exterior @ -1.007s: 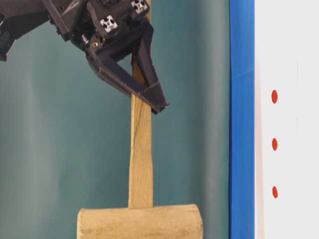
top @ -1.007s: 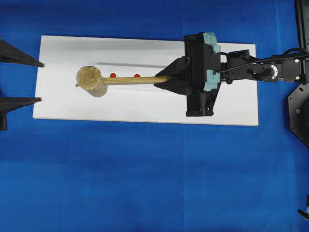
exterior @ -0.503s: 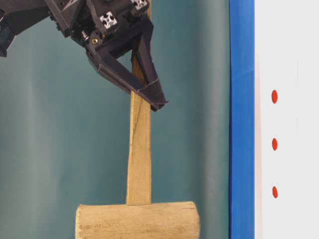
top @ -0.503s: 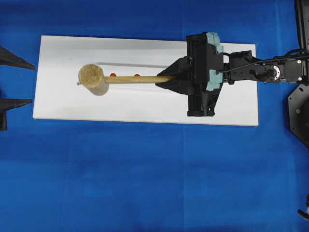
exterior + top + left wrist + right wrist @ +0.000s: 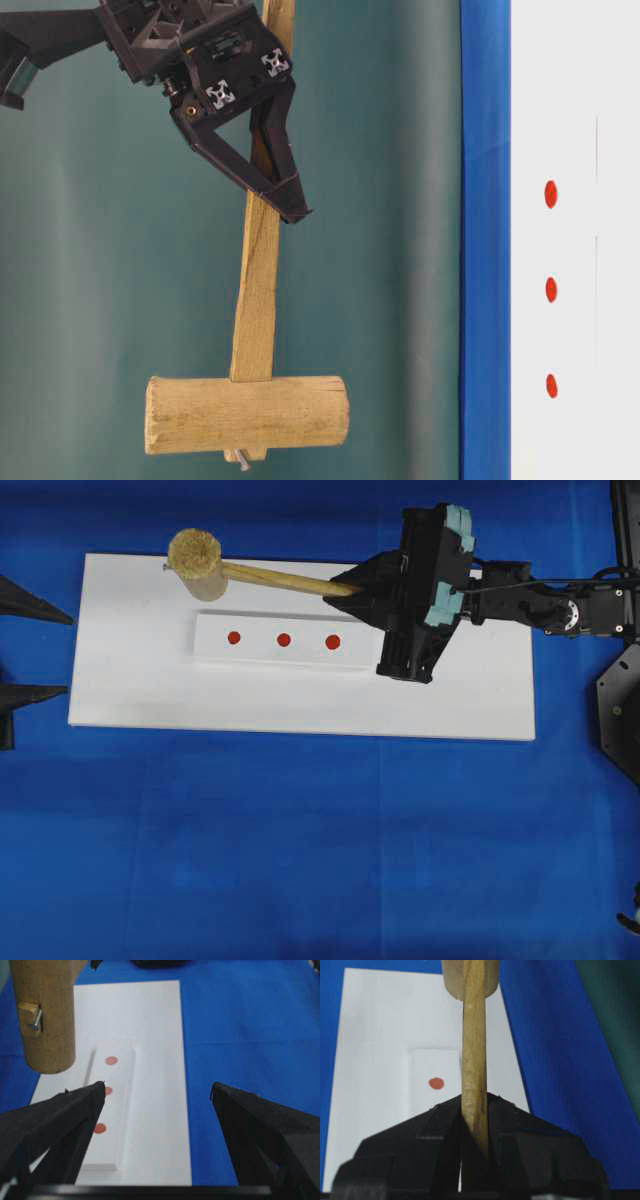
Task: Hit the mark with a hammer.
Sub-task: 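Swing the mallet head down onto the red dots with the right gripper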
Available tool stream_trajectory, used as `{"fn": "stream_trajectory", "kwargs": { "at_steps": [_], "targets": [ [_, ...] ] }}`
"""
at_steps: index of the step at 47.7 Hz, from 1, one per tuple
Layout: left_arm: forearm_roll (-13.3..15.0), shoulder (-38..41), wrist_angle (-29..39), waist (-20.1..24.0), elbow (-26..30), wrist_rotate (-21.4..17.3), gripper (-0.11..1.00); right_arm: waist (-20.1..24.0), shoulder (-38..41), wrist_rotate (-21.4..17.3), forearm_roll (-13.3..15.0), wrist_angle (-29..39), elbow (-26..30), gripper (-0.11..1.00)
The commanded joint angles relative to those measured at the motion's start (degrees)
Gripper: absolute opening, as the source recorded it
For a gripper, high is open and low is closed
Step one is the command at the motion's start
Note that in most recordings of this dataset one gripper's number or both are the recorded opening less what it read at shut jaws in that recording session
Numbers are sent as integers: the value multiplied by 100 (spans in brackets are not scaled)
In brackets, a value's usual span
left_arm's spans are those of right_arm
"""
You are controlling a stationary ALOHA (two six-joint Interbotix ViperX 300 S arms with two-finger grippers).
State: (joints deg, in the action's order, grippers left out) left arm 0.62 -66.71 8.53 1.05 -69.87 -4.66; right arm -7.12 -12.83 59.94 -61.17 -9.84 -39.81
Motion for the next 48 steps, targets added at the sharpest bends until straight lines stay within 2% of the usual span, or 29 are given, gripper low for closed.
{"fn": "stream_trajectory", "kwargs": {
  "at_steps": [1, 8, 19, 23, 38, 48],
  "targets": [
    [9, 62, -26, 9, 70, 9, 91, -9, -62, -9, -18, -44, 62, 2],
    [9, 70, -26, 9, 79, 9, 91, -9, 132, -9, -123, 70, 0, 2],
    [9, 70, -35, 9, 70, 9, 91, 0, 1318, -9, -738, 246, -141, 2],
    [0, 70, -26, 9, 70, 9, 91, 0, 1371, 0, -773, 325, -141, 2],
    [0, 70, -9, 9, 62, 9, 91, 0, 826, 53, -747, 158, -114, 2],
    [9, 70, -9, 9, 44, 9, 91, 88, -176, 53, -615, 176, -325, 2]
  ]
}}
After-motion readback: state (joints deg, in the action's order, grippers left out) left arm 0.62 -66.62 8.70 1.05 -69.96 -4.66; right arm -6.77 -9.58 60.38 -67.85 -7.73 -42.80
